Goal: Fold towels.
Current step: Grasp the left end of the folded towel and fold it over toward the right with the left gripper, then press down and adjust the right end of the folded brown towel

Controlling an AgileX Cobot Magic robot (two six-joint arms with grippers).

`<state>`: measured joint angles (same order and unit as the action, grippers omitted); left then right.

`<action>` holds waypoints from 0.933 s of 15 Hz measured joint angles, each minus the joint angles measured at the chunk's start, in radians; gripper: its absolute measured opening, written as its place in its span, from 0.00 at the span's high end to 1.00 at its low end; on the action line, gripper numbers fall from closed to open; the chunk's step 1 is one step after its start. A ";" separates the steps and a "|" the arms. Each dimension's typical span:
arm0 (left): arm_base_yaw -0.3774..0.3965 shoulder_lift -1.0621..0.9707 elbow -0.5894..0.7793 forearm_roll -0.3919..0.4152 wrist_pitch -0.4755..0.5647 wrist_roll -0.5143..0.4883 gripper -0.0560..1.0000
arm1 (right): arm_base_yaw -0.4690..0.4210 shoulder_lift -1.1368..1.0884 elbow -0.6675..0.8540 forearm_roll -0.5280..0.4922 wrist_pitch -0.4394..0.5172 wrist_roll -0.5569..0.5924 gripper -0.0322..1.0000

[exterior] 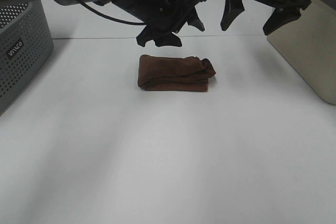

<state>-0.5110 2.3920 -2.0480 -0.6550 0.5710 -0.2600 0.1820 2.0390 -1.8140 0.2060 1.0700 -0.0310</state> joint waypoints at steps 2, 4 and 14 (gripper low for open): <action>0.038 -0.047 0.000 0.058 0.017 0.011 0.36 | 0.000 0.007 0.000 0.159 -0.009 -0.076 0.08; 0.097 -0.099 0.000 0.153 0.066 0.016 0.36 | 0.000 0.042 0.000 0.387 -0.014 -0.194 0.08; 0.221 -0.128 0.000 0.252 0.257 0.017 0.36 | 0.000 0.387 0.000 0.966 0.023 -0.545 0.09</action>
<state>-0.2900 2.2640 -2.0480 -0.4030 0.8280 -0.2430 0.1820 2.4260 -1.8140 1.1720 1.0930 -0.5760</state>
